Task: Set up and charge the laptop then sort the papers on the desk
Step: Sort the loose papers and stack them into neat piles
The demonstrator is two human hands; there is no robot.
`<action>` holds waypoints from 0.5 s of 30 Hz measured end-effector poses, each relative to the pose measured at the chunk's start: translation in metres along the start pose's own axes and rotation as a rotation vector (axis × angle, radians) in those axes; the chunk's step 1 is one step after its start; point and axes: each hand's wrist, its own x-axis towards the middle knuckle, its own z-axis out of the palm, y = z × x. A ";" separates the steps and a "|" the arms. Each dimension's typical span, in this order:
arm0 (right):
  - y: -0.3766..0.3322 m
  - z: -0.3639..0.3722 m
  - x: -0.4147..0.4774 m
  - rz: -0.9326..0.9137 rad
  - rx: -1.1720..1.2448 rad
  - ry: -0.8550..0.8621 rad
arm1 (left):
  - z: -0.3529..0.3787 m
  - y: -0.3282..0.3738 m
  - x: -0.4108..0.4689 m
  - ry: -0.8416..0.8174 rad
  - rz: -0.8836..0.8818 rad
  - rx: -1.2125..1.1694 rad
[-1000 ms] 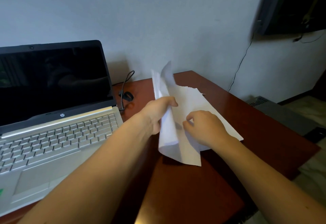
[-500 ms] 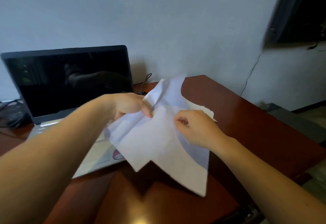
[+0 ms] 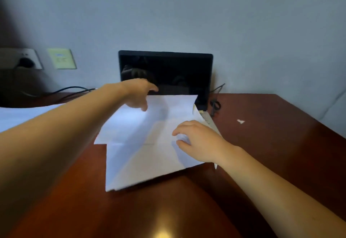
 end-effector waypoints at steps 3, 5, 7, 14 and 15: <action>-0.014 0.011 0.016 0.009 -0.016 -0.081 | 0.025 -0.018 -0.019 0.133 0.113 -0.010; -0.017 0.016 0.022 0.029 -0.023 -0.154 | 0.048 -0.026 -0.034 0.046 0.115 -0.023; -0.018 0.021 0.027 0.050 -0.031 -0.191 | 0.069 -0.030 -0.056 -0.128 0.061 -0.046; -0.014 0.033 0.048 -0.045 -0.091 -0.128 | 0.123 -0.037 -0.087 -0.047 0.103 -0.242; -0.013 0.035 0.050 -0.066 -0.086 -0.123 | 0.128 -0.038 -0.087 -0.004 0.128 -0.261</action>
